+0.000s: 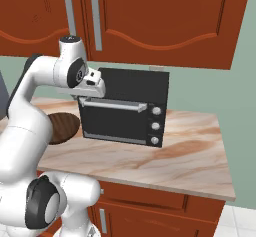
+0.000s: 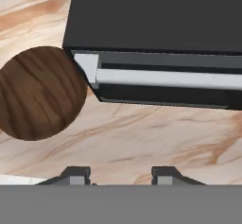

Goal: Open the cabinet. Pick the orange and apple from the cabinet and place them into the bowl. Then close the cabinet.

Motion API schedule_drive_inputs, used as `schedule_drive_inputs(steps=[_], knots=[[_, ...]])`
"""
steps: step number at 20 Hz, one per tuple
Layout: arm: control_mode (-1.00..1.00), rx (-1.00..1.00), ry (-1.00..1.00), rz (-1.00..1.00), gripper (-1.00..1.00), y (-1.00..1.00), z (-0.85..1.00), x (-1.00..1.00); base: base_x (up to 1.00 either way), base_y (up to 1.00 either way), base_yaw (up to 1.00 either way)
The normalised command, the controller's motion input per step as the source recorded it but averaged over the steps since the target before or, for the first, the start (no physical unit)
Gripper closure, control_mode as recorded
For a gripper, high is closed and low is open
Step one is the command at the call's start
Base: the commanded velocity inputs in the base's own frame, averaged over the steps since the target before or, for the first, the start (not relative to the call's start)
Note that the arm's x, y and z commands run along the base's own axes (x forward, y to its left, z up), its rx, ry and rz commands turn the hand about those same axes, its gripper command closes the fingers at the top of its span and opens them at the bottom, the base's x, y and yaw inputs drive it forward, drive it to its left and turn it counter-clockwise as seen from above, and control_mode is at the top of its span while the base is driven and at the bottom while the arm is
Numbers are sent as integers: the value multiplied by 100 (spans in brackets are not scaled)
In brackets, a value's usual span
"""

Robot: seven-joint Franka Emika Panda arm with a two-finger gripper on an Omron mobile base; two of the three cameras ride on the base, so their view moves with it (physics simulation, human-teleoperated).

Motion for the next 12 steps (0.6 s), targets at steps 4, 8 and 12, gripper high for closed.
schedule_drive_inputs(steps=[4,8,12], knots=[[-100,0,-11,0,-100,0,8,-6,0,0,0],[-100,0,-40,0,-100,0,49,-33,0,0,0],[-100,-1,-47,0,-100,0,61,-41,0,0,0]])
